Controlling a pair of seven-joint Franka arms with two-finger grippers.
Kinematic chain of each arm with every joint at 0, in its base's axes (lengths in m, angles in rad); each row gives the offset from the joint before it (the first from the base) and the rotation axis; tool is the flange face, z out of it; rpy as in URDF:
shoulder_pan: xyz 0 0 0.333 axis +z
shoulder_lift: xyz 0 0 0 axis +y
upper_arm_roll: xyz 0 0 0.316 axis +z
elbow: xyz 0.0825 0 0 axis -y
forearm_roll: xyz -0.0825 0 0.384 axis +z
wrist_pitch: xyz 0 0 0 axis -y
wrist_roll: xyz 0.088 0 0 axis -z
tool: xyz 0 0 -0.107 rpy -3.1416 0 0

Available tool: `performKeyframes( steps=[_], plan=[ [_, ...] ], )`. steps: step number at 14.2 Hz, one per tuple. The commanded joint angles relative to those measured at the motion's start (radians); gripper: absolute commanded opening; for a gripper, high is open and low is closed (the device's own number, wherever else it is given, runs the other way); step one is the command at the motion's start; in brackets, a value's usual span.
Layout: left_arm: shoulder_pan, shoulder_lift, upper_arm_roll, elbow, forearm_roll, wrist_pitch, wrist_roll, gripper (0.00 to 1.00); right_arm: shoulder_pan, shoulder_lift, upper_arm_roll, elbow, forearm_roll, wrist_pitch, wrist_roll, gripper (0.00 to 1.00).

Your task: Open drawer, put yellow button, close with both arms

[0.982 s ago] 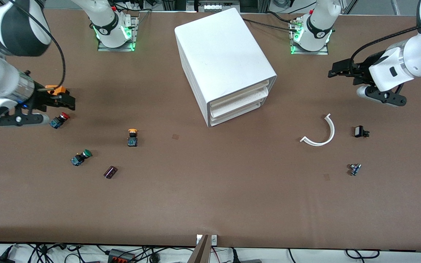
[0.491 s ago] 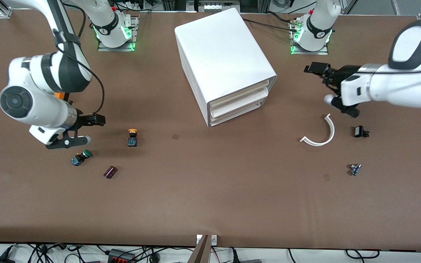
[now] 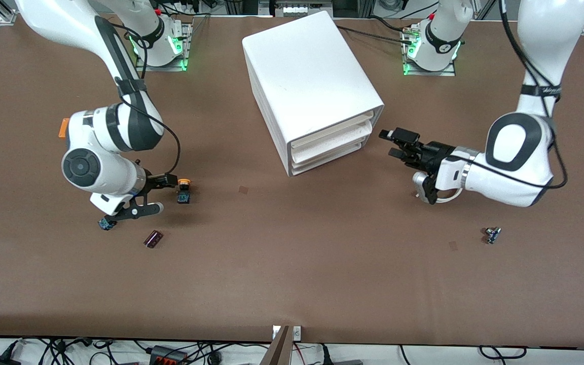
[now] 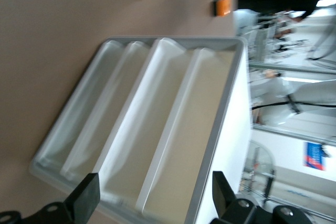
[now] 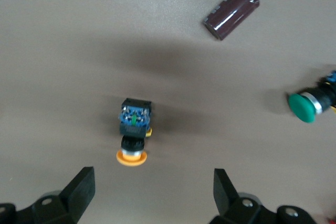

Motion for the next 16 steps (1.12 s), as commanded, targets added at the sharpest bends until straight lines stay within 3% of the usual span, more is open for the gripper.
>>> performKeyframes(
  steps=[1, 5, 9, 10, 13, 16],
  plan=[
    [0.003, -0.013, -0.005, -0.139, -0.147, 0.032, 0.196, 0.75, 0.016, 0.057, -0.007, -0.001, 0.017, 0.068, 0.040, 1.00],
    [-0.026, -0.007, -0.008, -0.252, -0.160, 0.038, 0.365, 0.58, 0.039, 0.100, -0.005, -0.004, 0.017, 0.079, 0.043, 1.00],
    [-0.048, -0.008, -0.043, -0.320, -0.210, 0.044, 0.377, 0.53, 0.052, 0.139, -0.003, -0.006, 0.017, 0.107, 0.043, 1.00],
    [-0.049, -0.008, -0.043, -0.320, -0.214, 0.051, 0.377, 0.48, 0.052, 0.143, -0.003, -0.007, 0.017, 0.104, 0.043, 1.00],
    [-0.048, -0.010, -0.042, -0.318, -0.214, 0.055, 0.373, 0.12, 0.053, 0.145, -0.002, -0.024, 0.017, 0.096, 0.060, 1.00],
    [-0.046, -0.005, -0.035, -0.305, -0.212, 0.061, 0.362, 0.01, 0.052, 0.146, -0.002, -0.036, 0.017, 0.096, 0.068, 1.00]
  ],
)
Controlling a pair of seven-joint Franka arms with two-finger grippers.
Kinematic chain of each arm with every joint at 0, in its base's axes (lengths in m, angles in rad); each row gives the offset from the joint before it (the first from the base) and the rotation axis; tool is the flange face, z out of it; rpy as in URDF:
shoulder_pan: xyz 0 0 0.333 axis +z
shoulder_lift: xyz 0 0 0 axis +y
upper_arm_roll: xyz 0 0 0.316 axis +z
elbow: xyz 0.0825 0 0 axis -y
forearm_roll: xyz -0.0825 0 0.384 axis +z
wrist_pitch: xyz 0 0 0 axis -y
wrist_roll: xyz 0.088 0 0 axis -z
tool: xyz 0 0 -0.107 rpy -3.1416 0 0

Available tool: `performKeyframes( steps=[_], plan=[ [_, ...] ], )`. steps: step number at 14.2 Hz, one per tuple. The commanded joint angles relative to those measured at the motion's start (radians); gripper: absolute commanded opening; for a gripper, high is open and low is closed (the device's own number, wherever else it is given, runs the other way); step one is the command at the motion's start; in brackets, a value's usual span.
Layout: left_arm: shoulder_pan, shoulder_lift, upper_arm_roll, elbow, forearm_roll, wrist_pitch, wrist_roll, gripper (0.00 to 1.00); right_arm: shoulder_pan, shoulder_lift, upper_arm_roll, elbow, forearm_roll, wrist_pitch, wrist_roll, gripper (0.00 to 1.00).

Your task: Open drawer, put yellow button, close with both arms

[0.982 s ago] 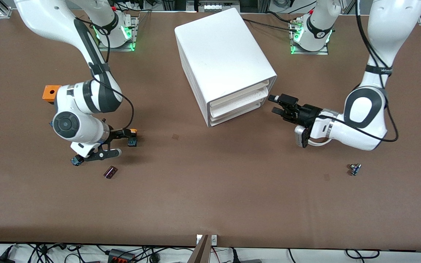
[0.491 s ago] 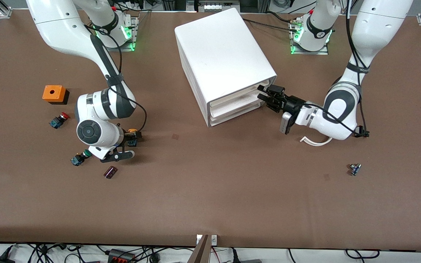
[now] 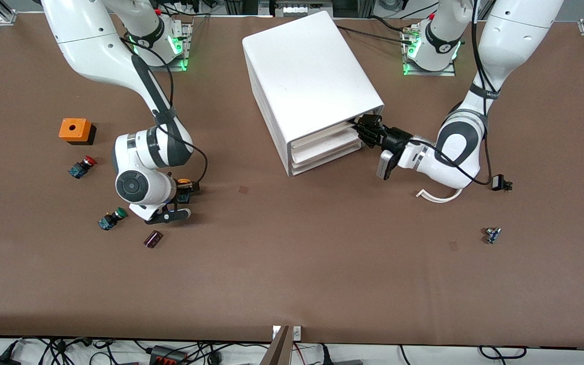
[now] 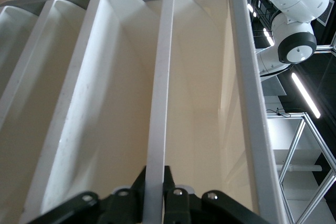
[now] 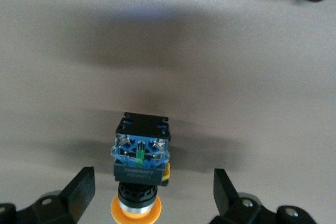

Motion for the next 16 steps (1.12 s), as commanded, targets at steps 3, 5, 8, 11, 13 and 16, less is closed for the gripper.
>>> performKeyframes(
  steps=[3, 5, 8, 11, 13, 16],
  plan=[
    [0.012, -0.015, 0.014, 0.043, 0.002, 0.079, 0.009, 0.01, 0.011, -0.002, 0.000, -0.018, 0.016, 0.004, 0.014, 0.69],
    [0.015, 0.020, 0.019, 0.092, 0.026, 0.100, 0.007, 0.01, 0.014, 0.001, 0.002, -0.016, 0.020, 0.003, 0.014, 0.56],
    [0.043, 0.091, 0.033, 0.203, 0.032, 0.100, 0.006, 0.02, 0.012, 0.001, 0.002, -0.015, 0.020, 0.003, 0.013, 0.33],
    [0.046, 0.158, 0.071, 0.330, 0.080, 0.099, -0.003, 0.03, 0.017, -0.020, 0.002, 0.008, 0.020, 0.000, 0.004, 0.07],
    [0.047, 0.165, 0.076, 0.359, 0.089, 0.097, -0.029, 0.11, 0.017, -0.056, 0.003, 0.060, 0.020, -0.035, 0.001, 0.00],
    [0.063, 0.160, 0.077, 0.355, 0.091, 0.093, -0.046, 1.00, 0.021, -0.062, 0.006, 0.204, 0.019, -0.121, -0.001, 0.00]
  ],
)
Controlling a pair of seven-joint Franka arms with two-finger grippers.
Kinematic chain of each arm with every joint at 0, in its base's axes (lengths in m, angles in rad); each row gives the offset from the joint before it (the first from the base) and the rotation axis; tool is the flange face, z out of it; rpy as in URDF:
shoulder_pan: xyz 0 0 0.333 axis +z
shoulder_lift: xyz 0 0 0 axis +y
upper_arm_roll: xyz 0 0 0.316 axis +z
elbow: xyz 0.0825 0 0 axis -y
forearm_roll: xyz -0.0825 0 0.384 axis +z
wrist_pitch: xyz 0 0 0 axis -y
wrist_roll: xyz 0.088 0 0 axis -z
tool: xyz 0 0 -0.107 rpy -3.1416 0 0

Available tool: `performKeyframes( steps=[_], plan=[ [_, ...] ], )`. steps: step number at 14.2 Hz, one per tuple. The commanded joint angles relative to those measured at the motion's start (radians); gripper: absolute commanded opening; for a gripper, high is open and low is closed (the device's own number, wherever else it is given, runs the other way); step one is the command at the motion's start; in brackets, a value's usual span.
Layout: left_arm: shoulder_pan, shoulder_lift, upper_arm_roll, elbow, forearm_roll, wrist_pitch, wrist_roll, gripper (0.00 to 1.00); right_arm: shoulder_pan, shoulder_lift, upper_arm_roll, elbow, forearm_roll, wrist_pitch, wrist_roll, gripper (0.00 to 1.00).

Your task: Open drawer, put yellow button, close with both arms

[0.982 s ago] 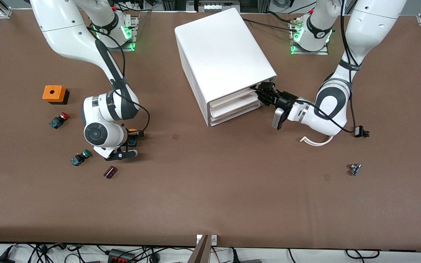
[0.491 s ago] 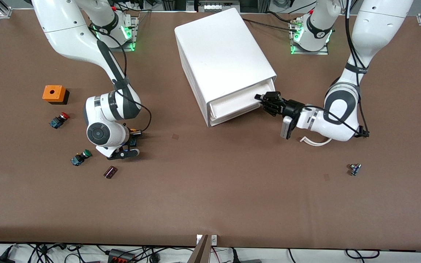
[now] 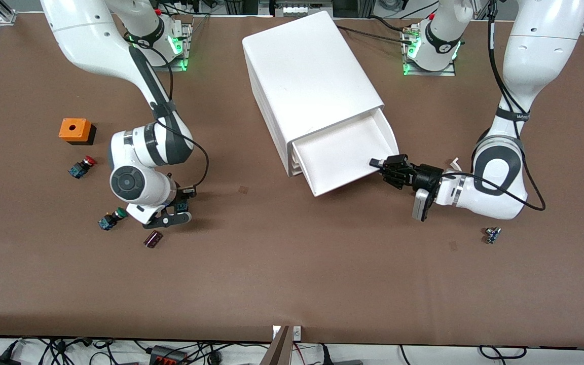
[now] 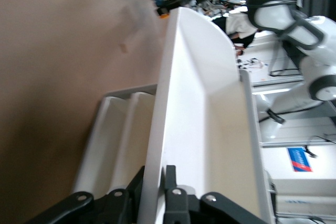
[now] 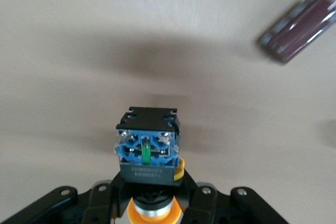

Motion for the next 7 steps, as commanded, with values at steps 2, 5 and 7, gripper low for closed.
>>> performKeyframes(
  steps=[2, 5, 7],
  plan=[
    [0.007, 0.010, 0.009, 0.038, 0.059, 0.001, -0.038, 1.00, 0.038, -0.013, 0.009, 0.180, 0.013, -0.081, -0.003, 0.00],
    [0.010, -0.083, 0.009, 0.043, 0.172, -0.012, -0.227, 1.00, 0.088, -0.016, 0.011, 0.297, 0.015, -0.083, -0.003, 0.00],
    [0.007, -0.136, 0.002, 0.081, 0.304, -0.027, -0.376, 1.00, 0.134, -0.013, 0.011, 0.379, 0.012, -0.115, 0.004, 0.00]
  ],
)
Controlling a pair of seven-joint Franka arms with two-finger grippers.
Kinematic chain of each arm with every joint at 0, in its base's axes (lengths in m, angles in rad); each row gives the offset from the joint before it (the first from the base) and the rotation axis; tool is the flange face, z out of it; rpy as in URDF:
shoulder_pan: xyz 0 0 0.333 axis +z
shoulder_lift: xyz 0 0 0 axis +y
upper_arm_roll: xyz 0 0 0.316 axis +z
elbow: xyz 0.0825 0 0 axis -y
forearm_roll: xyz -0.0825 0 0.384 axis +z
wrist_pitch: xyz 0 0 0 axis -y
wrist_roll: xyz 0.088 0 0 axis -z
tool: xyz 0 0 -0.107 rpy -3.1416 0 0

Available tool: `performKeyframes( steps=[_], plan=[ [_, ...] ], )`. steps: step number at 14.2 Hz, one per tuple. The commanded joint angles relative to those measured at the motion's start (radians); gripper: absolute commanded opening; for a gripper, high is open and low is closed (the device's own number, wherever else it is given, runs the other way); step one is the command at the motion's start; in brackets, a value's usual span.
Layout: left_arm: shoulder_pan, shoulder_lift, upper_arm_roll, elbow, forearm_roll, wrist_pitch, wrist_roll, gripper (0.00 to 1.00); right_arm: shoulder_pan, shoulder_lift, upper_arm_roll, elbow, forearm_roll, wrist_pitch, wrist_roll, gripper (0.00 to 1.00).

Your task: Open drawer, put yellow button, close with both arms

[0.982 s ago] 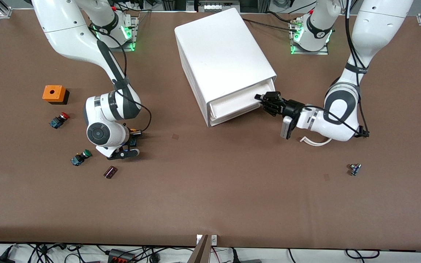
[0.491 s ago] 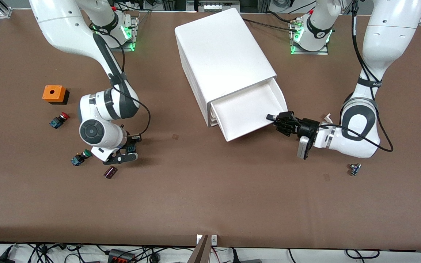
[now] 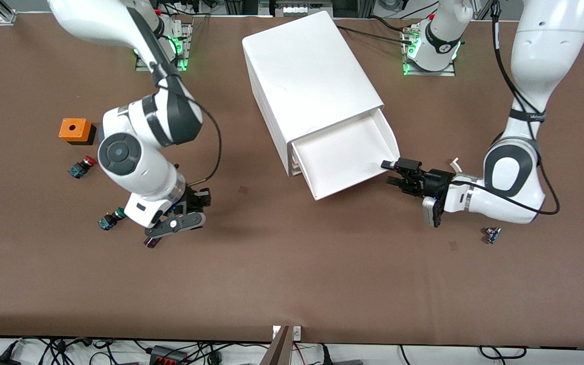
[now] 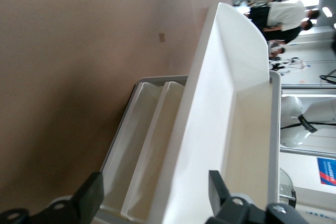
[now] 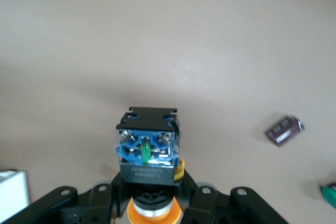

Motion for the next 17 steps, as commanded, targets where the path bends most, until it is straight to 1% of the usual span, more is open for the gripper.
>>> performKeyframes(
  steps=[1, 3, 5, 7, 9, 10, 11, 14, 17],
  plan=[
    [-0.009, -0.097, -0.009, 0.054, 0.195, -0.035, -0.211, 1.00, 0.049, 0.016, -0.003, 0.137, 0.008, -0.065, 0.007, 0.00],
    [-0.018, -0.103, -0.013, 0.155, 0.380, -0.084, -0.360, 1.00, 0.078, 0.020, -0.001, 0.190, 0.009, -0.105, 0.016, 0.00],
    [-0.030, -0.103, -0.018, 0.247, 0.564, -0.132, -0.481, 1.00, 0.116, 0.020, 0.008, 0.231, 0.009, -0.137, 0.069, 0.00],
    [-0.041, -0.103, -0.020, 0.296, 0.753, -0.133, -0.502, 1.00, 0.141, 0.023, 0.025, 0.268, 0.009, -0.189, 0.113, 0.00],
    [-0.044, -0.103, -0.018, 0.341, 0.891, -0.124, -0.489, 1.00, 0.181, 0.023, 0.045, 0.280, 0.009, -0.203, 0.171, 0.00],
    [-0.046, -0.091, -0.015, 0.399, 0.946, -0.120, -0.495, 1.00, 0.197, 0.025, 0.054, 0.283, 0.008, -0.192, 0.204, 0.00],
    [-0.044, -0.082, -0.014, 0.442, 0.971, -0.109, -0.501, 1.00, 0.219, 0.026, 0.063, 0.295, 0.008, -0.188, 0.220, 0.00],
    [-0.029, -0.089, -0.001, 0.506, 0.975, -0.113, -0.512, 1.00, 0.283, 0.051, 0.066, 0.345, 0.008, -0.183, 0.261, 0.00],
    [-0.007, -0.097, -0.001, 0.566, 0.972, -0.109, -0.569, 1.00, 0.325, 0.077, 0.066, 0.365, 0.008, -0.114, 0.275, 0.00]
  ],
)
